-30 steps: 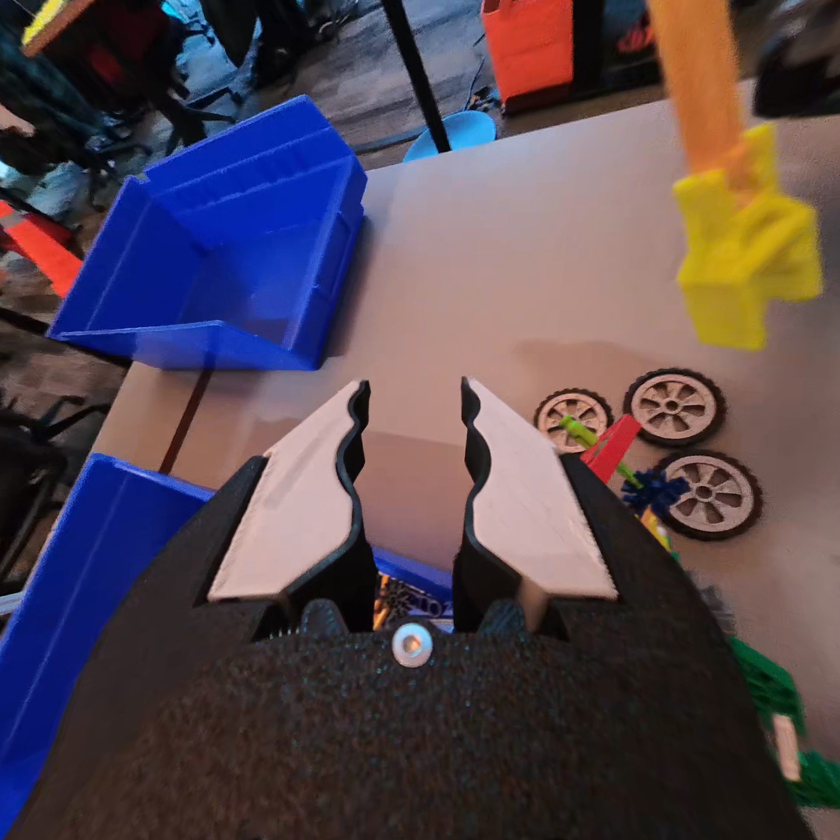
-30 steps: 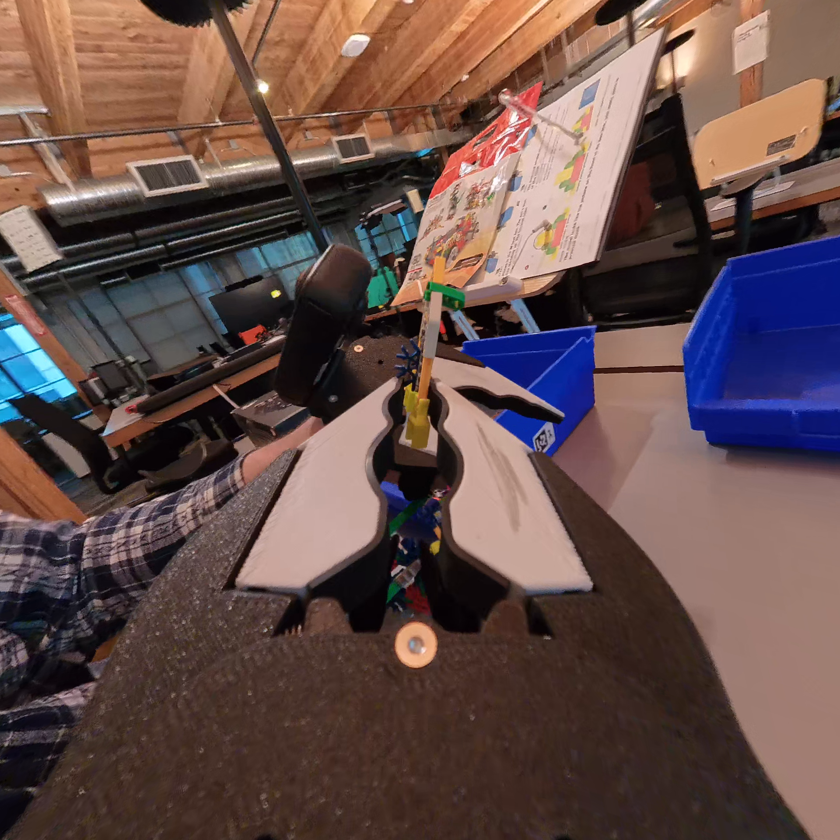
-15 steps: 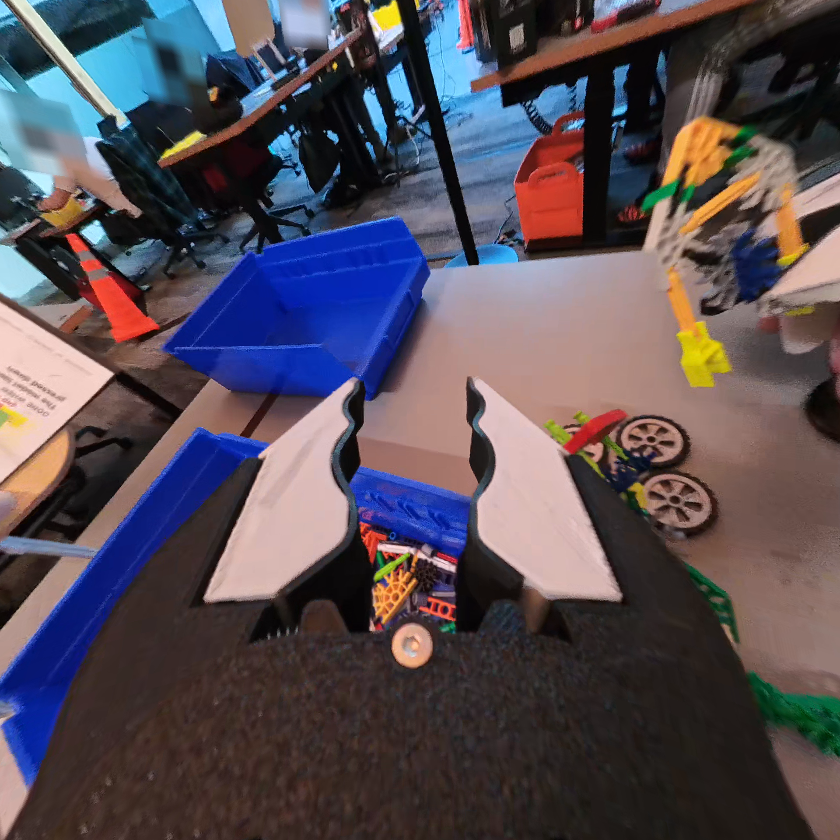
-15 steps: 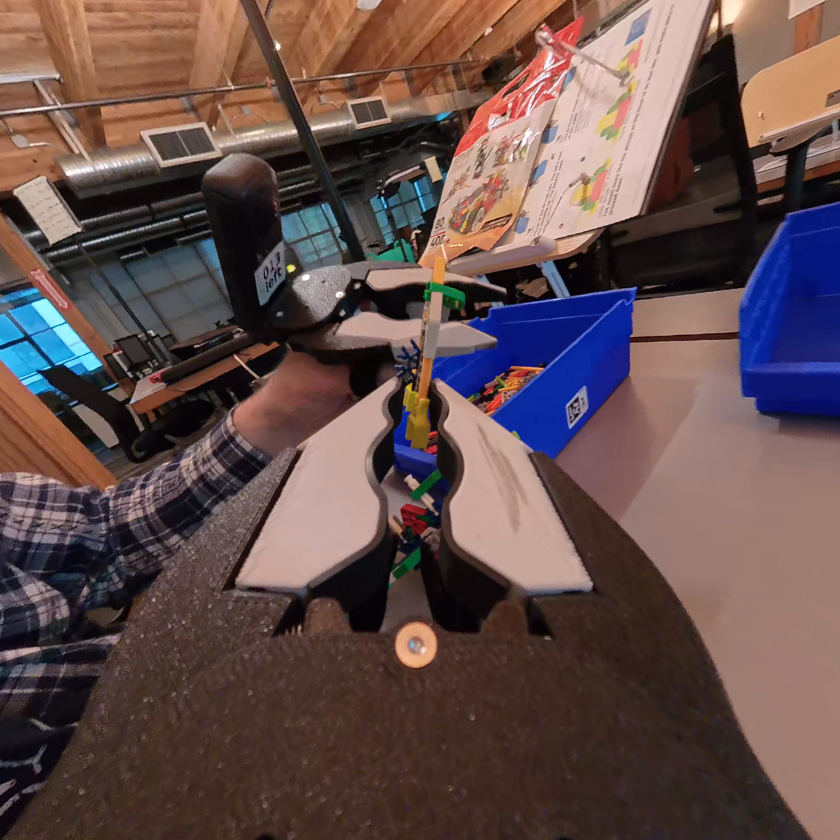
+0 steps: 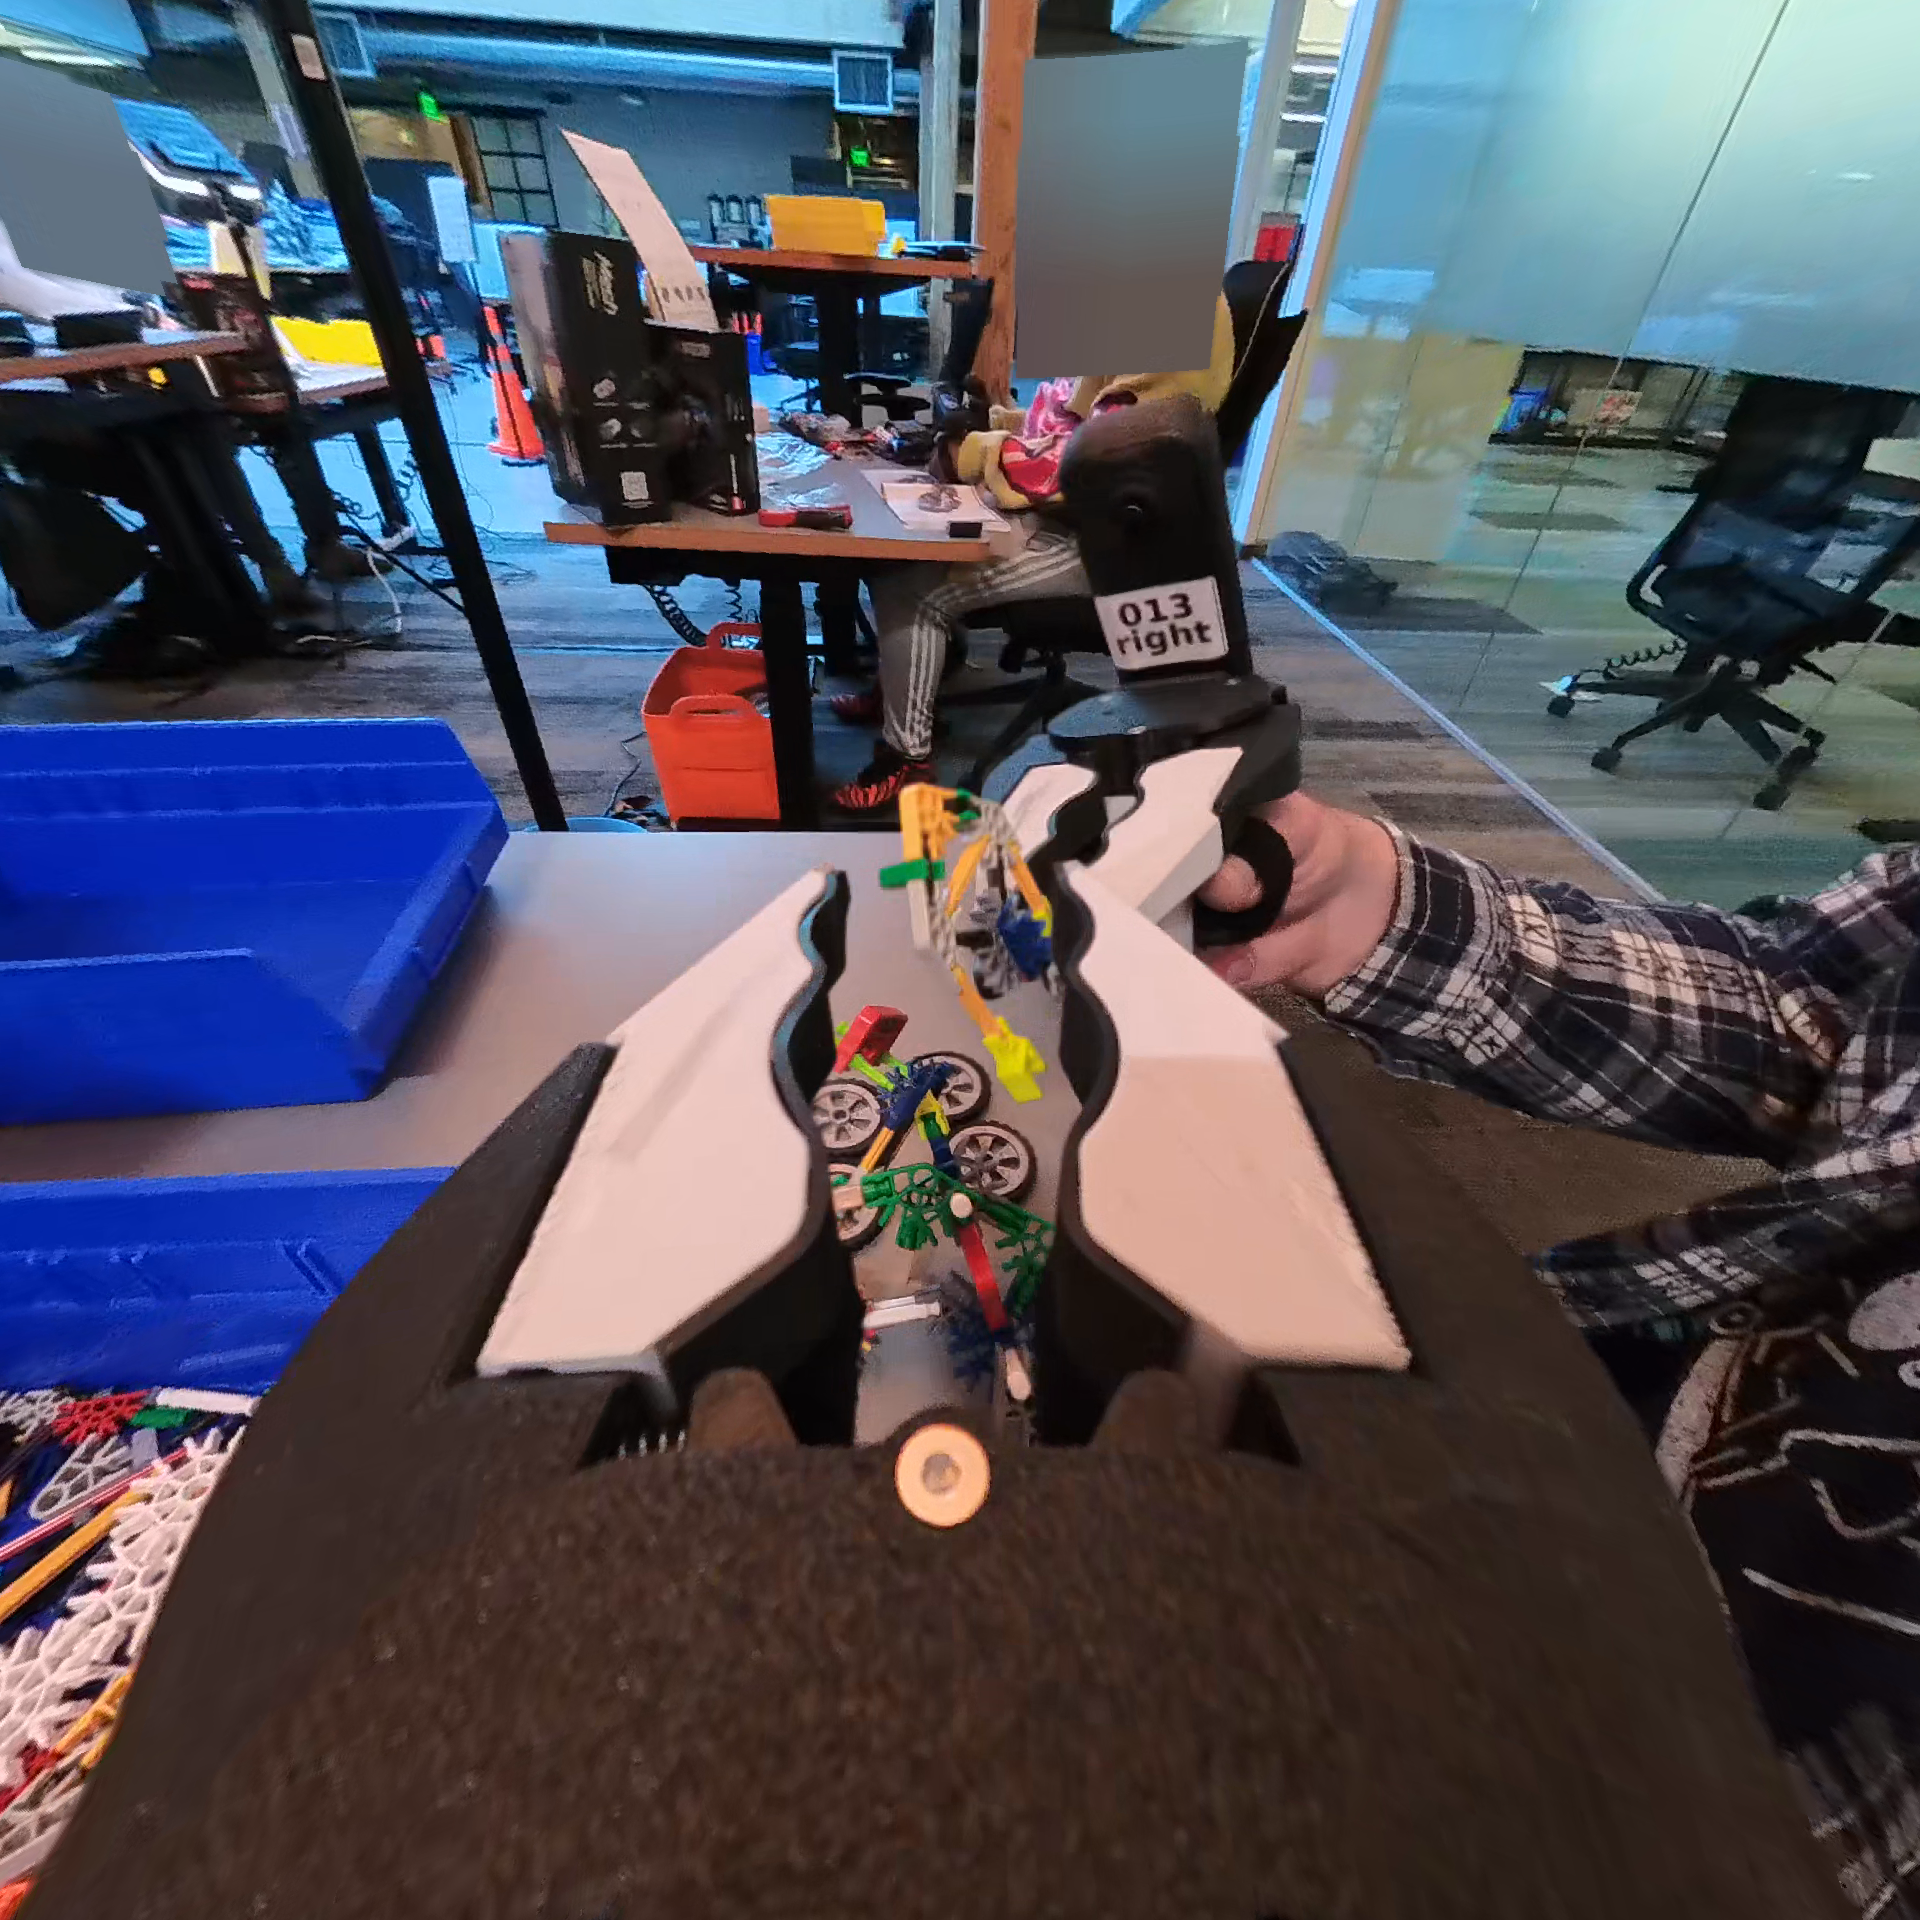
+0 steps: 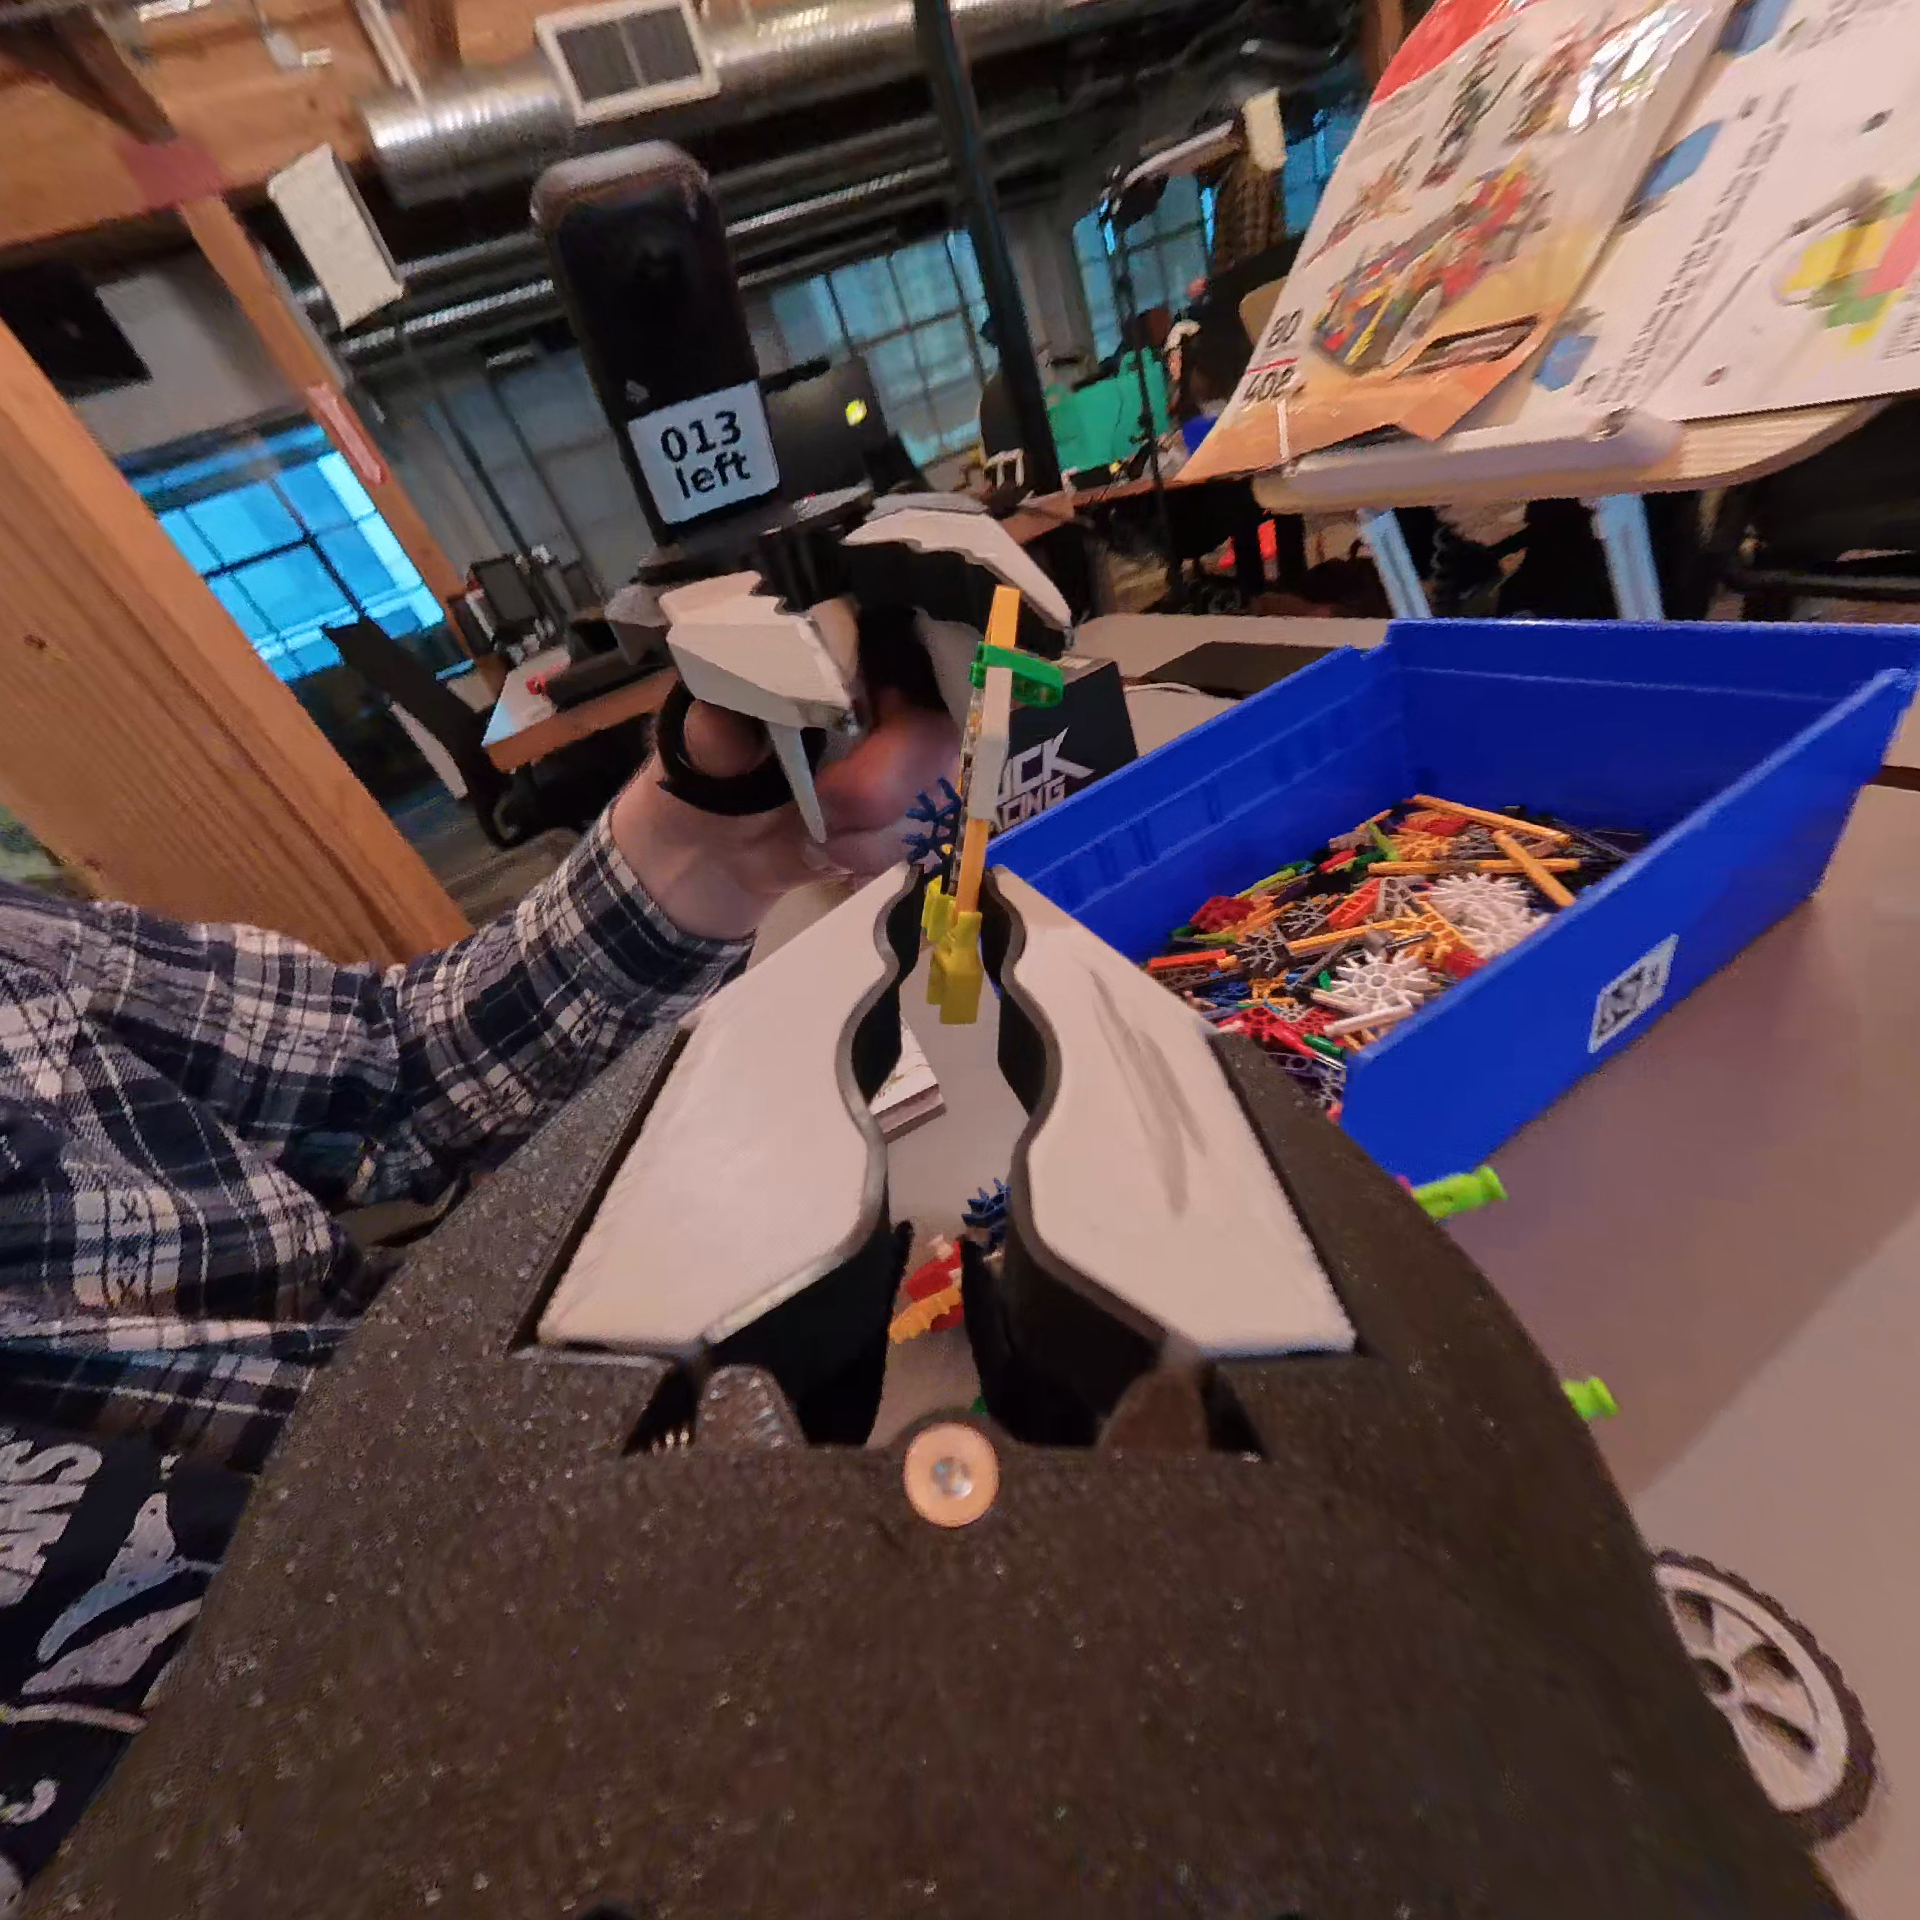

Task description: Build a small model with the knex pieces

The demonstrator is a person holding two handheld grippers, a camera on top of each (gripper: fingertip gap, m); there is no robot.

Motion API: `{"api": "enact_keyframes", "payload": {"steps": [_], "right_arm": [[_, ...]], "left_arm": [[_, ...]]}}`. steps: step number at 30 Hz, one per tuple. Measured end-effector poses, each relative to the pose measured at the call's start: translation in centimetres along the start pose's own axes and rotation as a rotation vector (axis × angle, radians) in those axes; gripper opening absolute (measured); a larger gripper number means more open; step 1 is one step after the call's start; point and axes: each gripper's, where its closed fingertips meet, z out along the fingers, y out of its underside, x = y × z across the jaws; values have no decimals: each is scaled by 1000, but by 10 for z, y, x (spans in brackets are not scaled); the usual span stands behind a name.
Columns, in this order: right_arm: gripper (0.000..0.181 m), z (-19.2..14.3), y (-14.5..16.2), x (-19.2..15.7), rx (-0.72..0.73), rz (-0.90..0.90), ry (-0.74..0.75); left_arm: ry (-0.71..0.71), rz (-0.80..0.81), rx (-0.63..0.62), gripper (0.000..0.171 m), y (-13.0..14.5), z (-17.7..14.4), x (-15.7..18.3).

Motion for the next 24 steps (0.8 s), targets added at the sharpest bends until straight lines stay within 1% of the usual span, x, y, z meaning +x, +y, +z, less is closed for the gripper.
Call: {"api": "enact_keyframes", "payload": {"steps": [3, 4, 5, 10, 13, 15, 16, 17, 18, 19, 20, 21, 24], "right_arm": [[10, 14, 0, -8, -51, -20, -41], [10, 18, 0, -10, -66, -32, -50], [10, 23, 0, -11, -79, -43, -54], [11, 43, -12, -10, -82, -70, -41], [32, 53, -26, -8, -51, -54, -41], [36, 59, -33, -11, -29, -49, -60], [39, 64, -35, -12, -29, -51, -69], [41, 68, -37, -14, -28, -56, -74], [40, 73, -39, -16, -26, -62, -86], [30, 78, -40, -19, -28, -73, -93], [17, 82, -41, -18, -30, -94, -80], [10, 85, -42, -17, -39, -118, -66], [9, 90, -42, -13, -71, -177, -27]], "left_arm": [[14, -1, -7, 25, 2, -3, 0], [-8, -3, 5, 14, 0, -6, -4], [-7, -6, 13, 11, -1, -9, -6], [-53, 3, 63, 9, -12, -31, -18], [-104, -37, 183, 9, -28, -48, -30], [-77, -86, 288, 9, -41, -60, -30], [-85, -86, 335, 9, -46, -66, -32], [-96, -68, 350, 9, -46, -68, -33], [-96, -51, 349, 9, -45, -68, -32], [-96, -47, 355, 9, -44, -69, -31], [-101, -40, 364, 9, -44, -70, -32], [-109, -29, 371, 9, -45, -72, -32], [-121, -3, 347, 11, -43, -80, -37]]}}
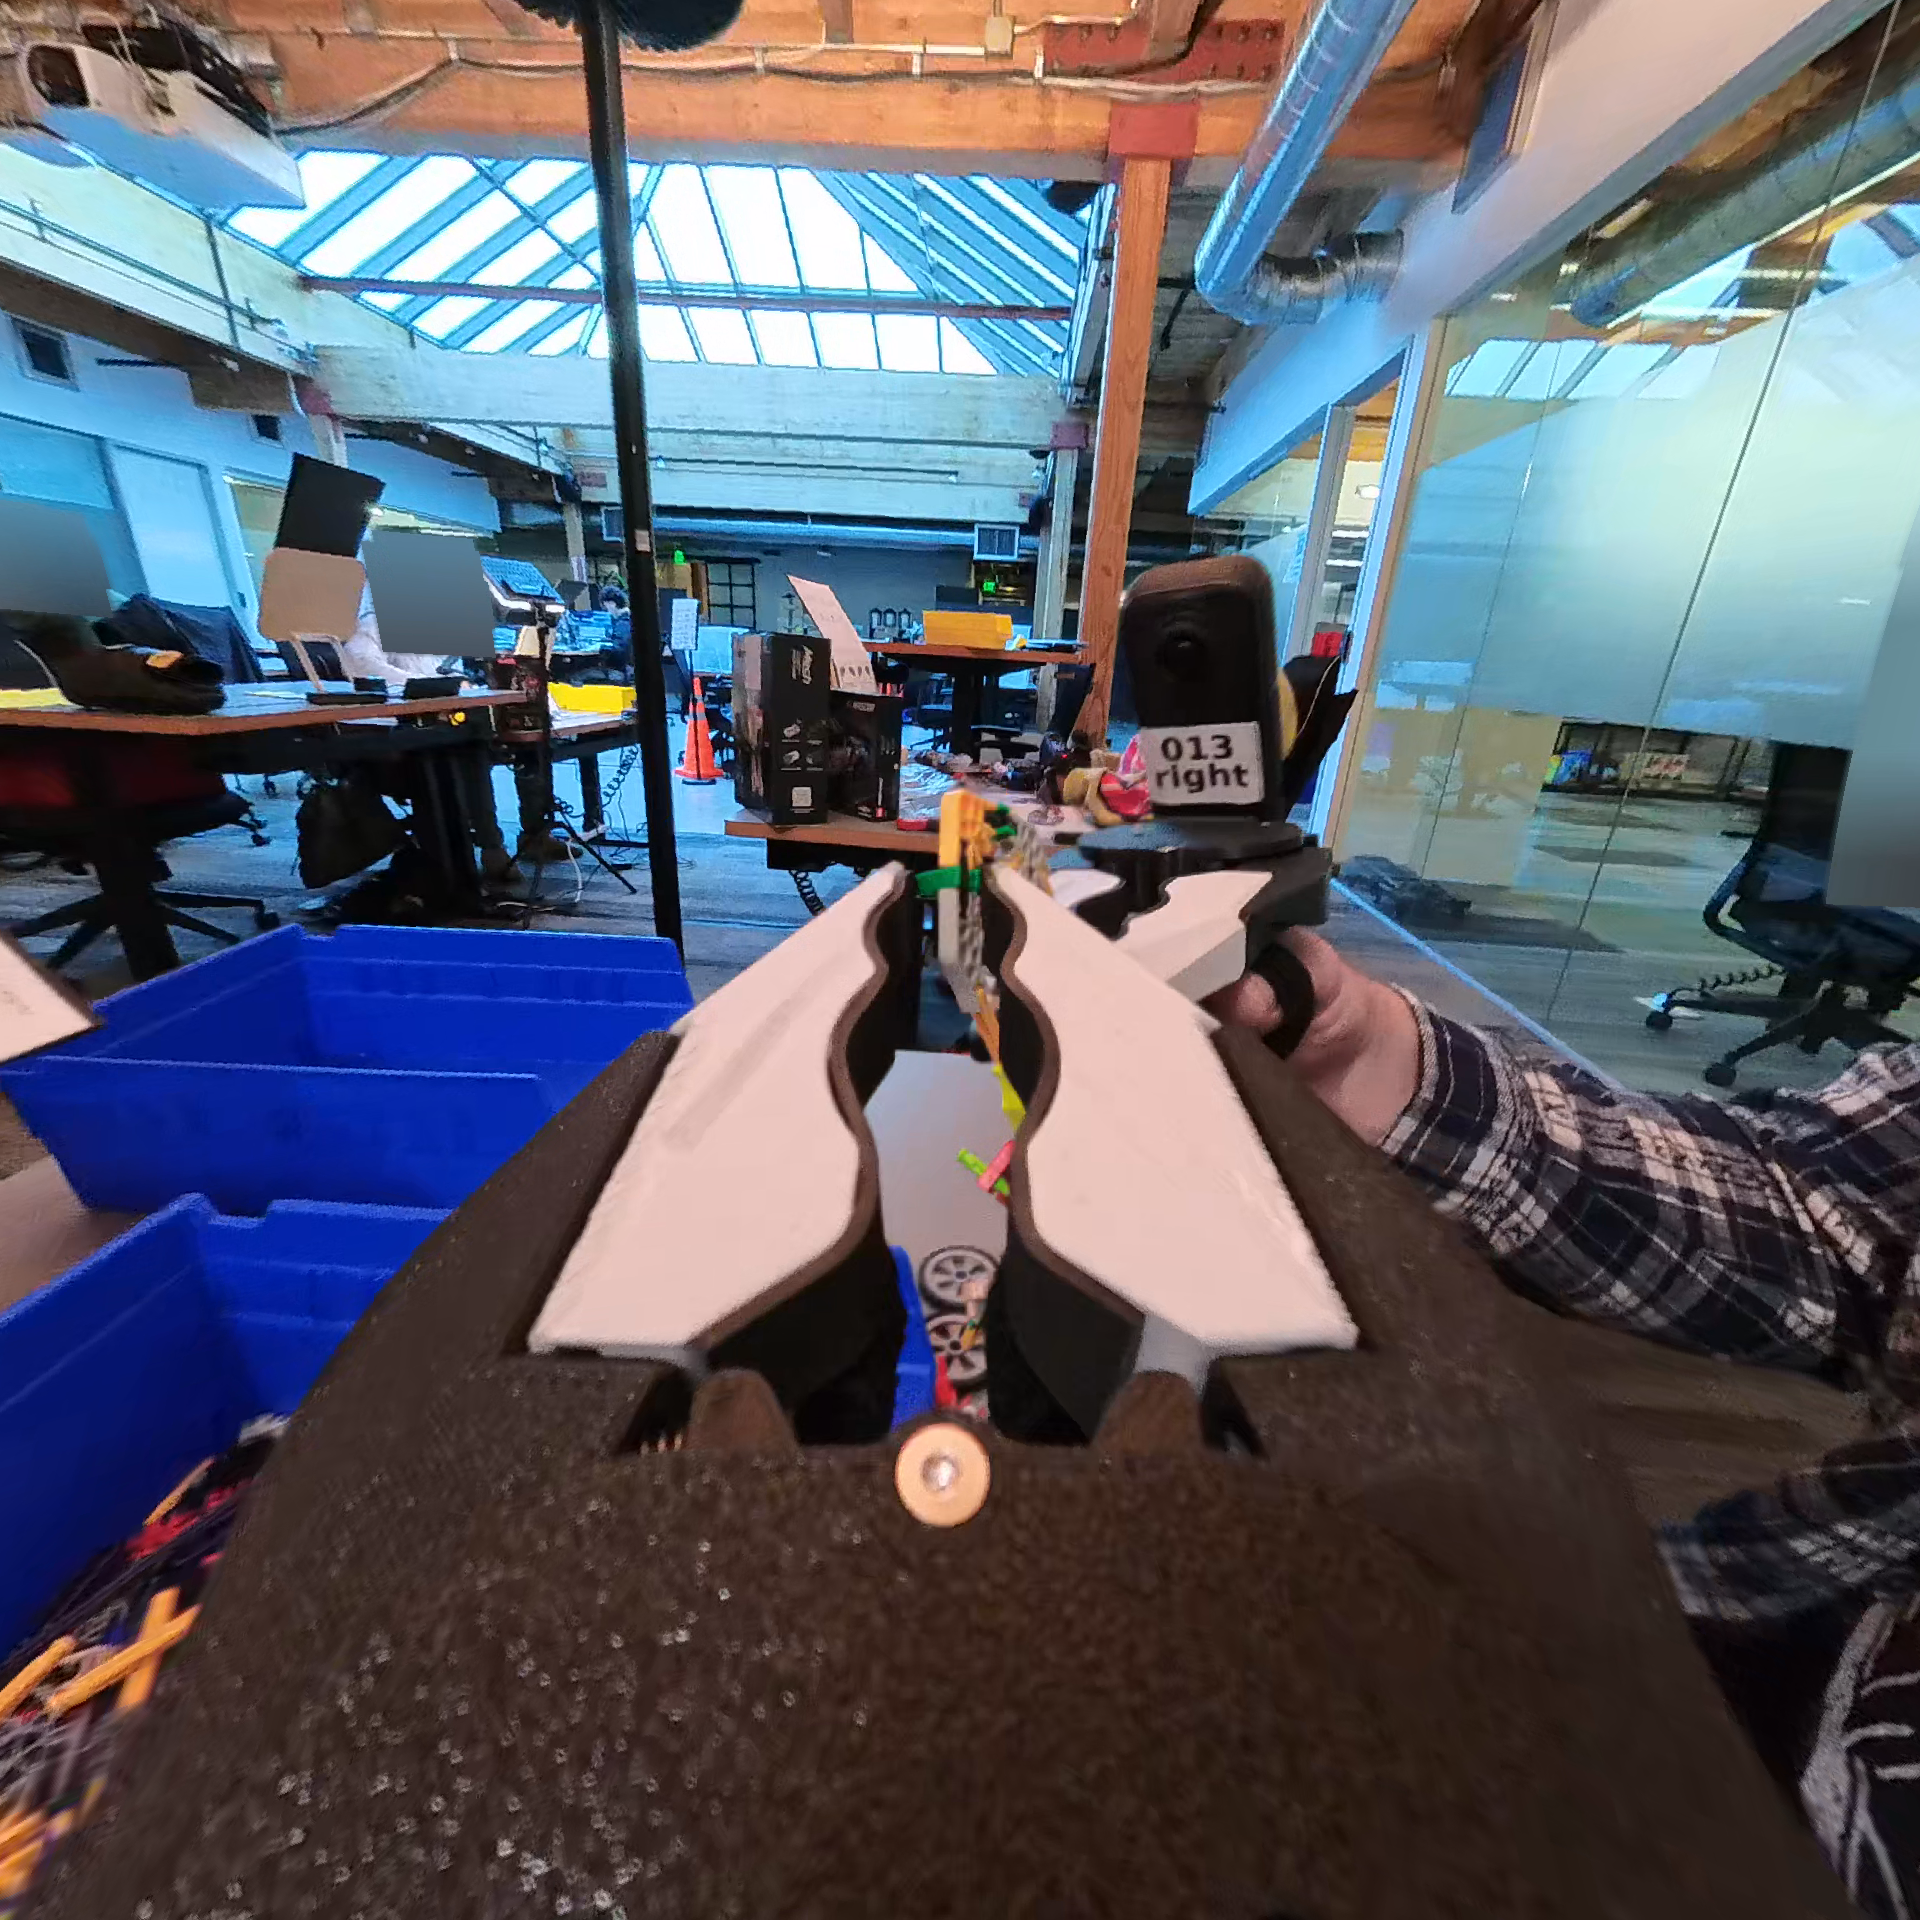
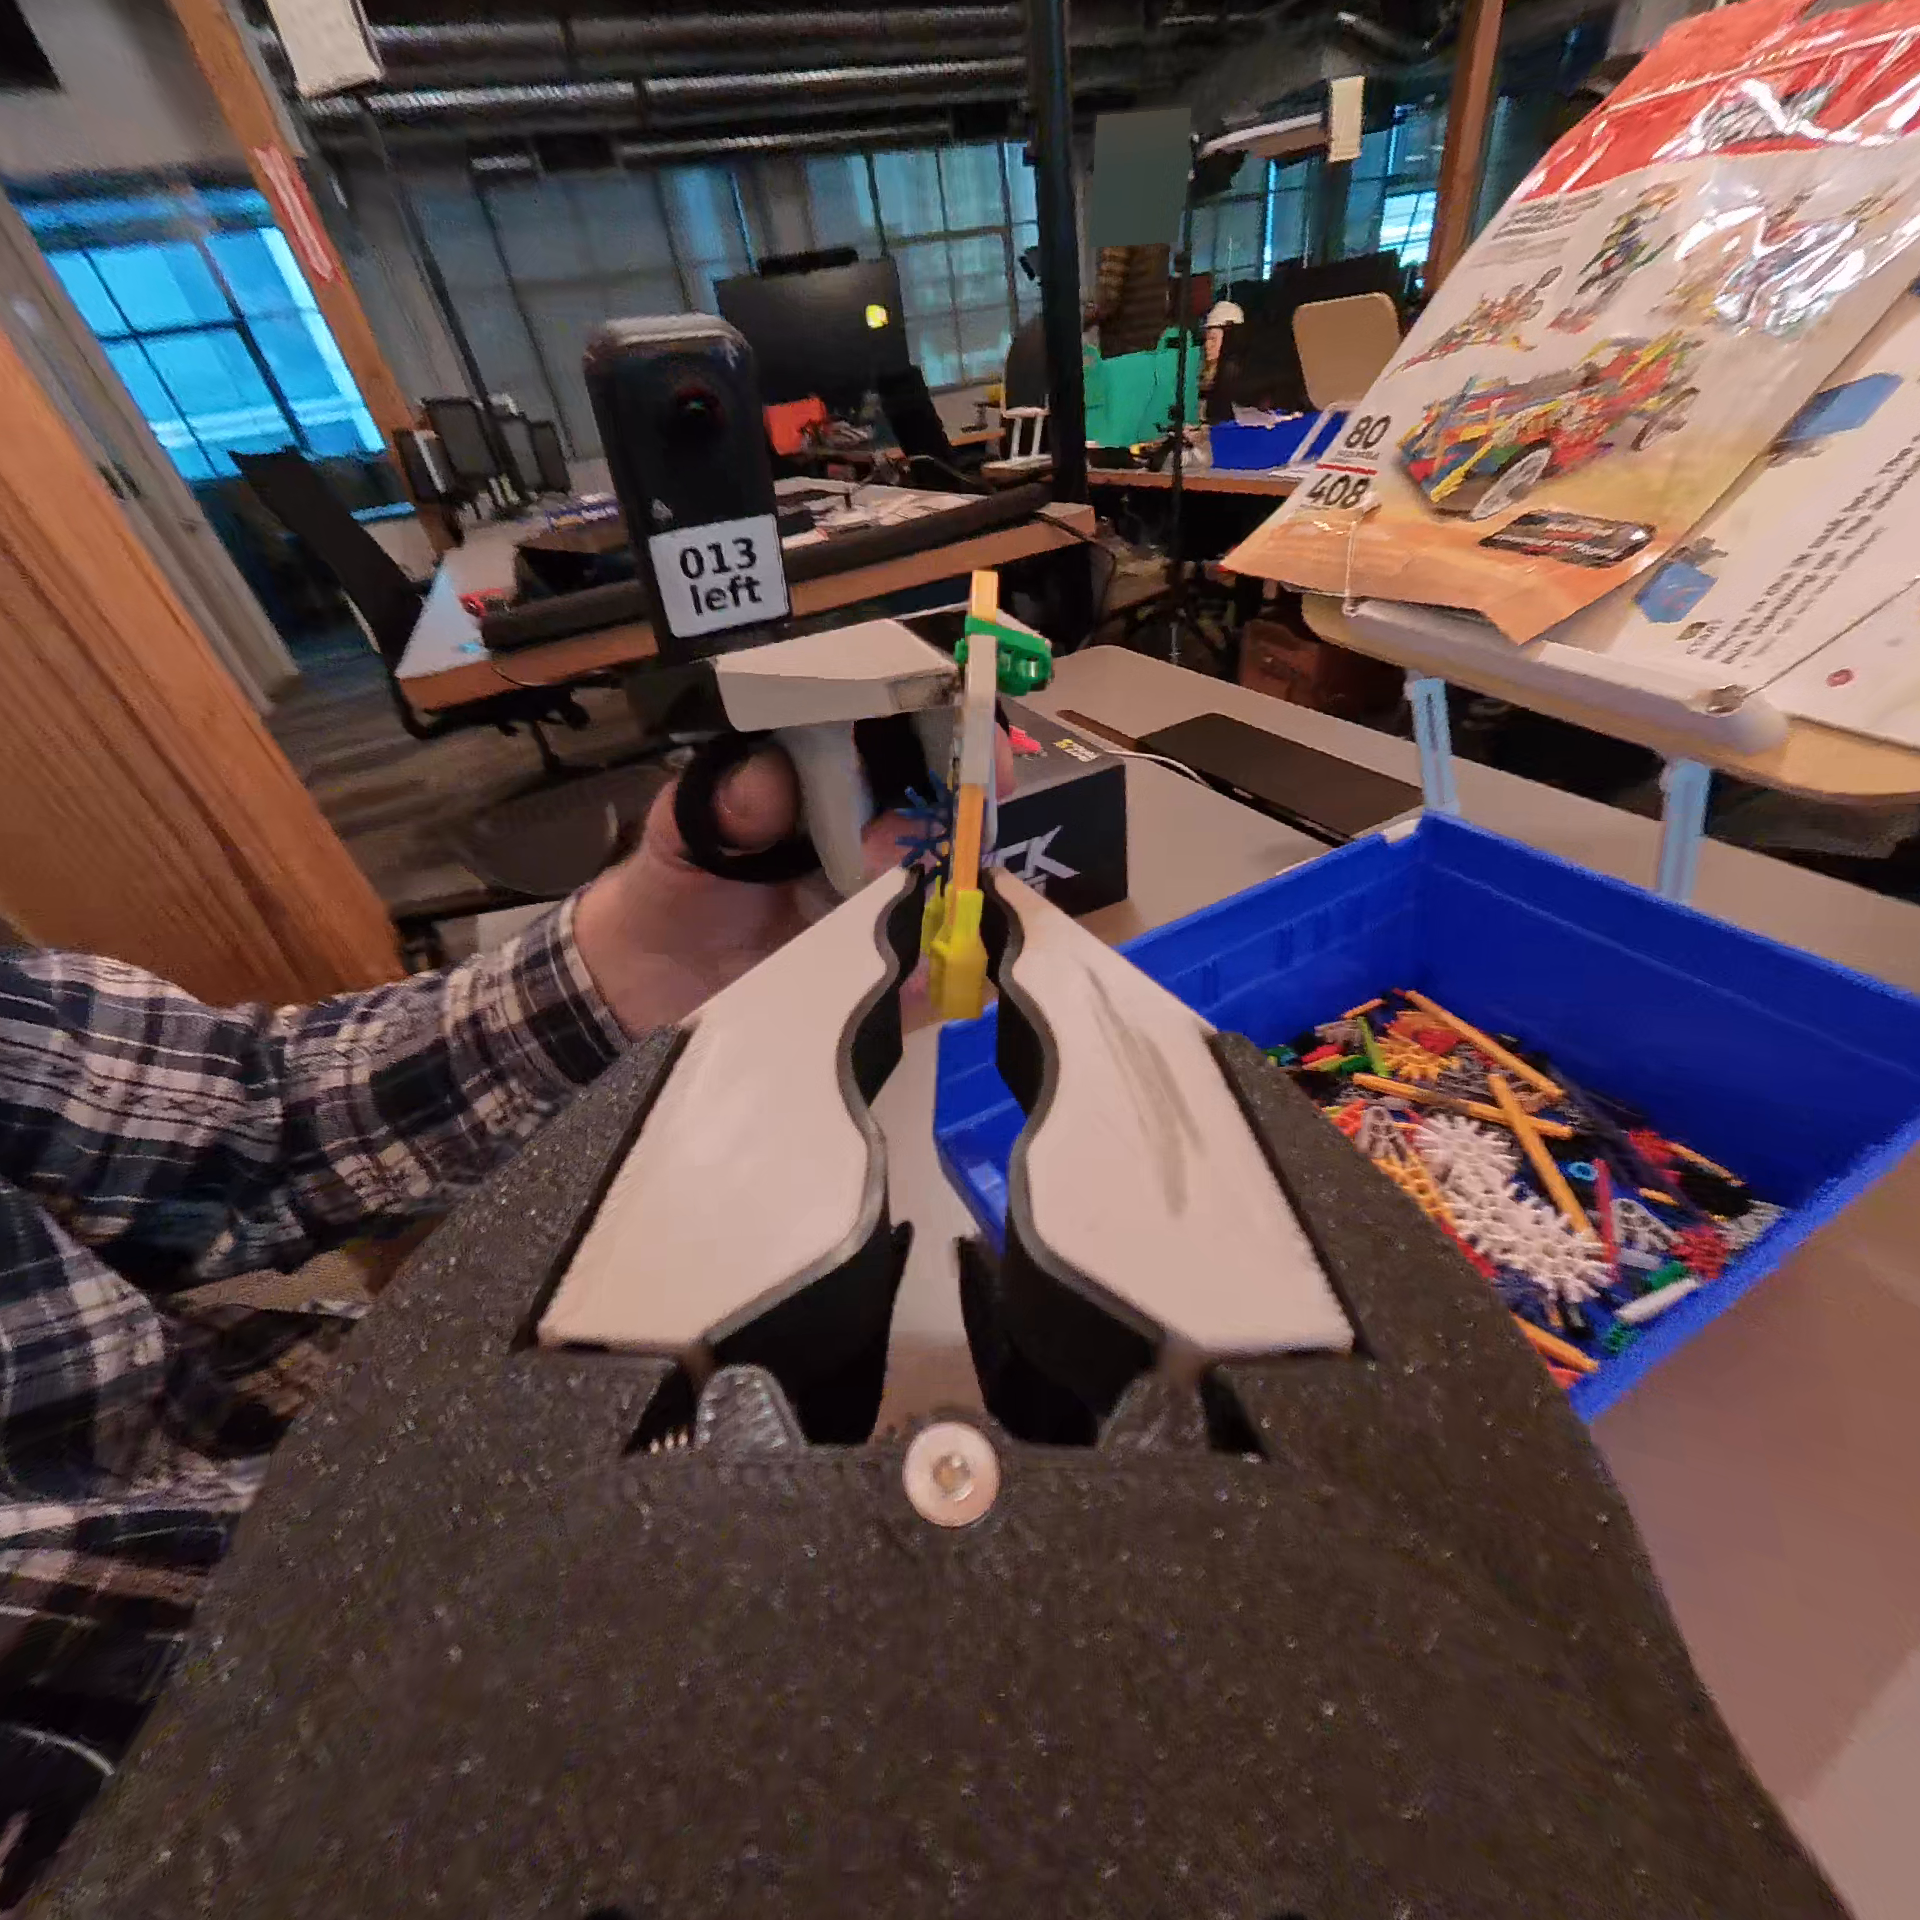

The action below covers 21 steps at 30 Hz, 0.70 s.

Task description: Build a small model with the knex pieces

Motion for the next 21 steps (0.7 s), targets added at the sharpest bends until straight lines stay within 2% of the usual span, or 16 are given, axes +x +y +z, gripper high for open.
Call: {"api": "enact_keyframes", "payload": {"steps": [3, 8, 10, 11, 15, 19, 20, 21], "right_arm": [[9, 1, 1, 3, -56, -47, 14], [9, 4, 7, -1, -179, -101, -37], [9, 7, 9, -5, -214, -122, -68], [9, 8, 8, -4, -215, -128, -68], [15, 9, -10, -1, -95, -82, -58], [41, 14, -19, -13, -10, -31, -124], [39, 15, -21, -16, 7, -30, -137], [29, 15, -24, -19, 30, -26, -151]], "left_arm": [[14, 15, -34, 25, -3, -8, -4], [91, 55, -178, 29, 5, -7, 1], [115, 88, -195, 15, 6, -5, 5], [104, 97, -194, 15, 4, -4, 3], [64, 72, -93, 11, -13, -6, -3], [95, 47, -30, 11, -16, -5, 4], [102, 39, -11, 10, -17, -5, 5], [110, 34, 17, 10, -19, -6, 6]]}}
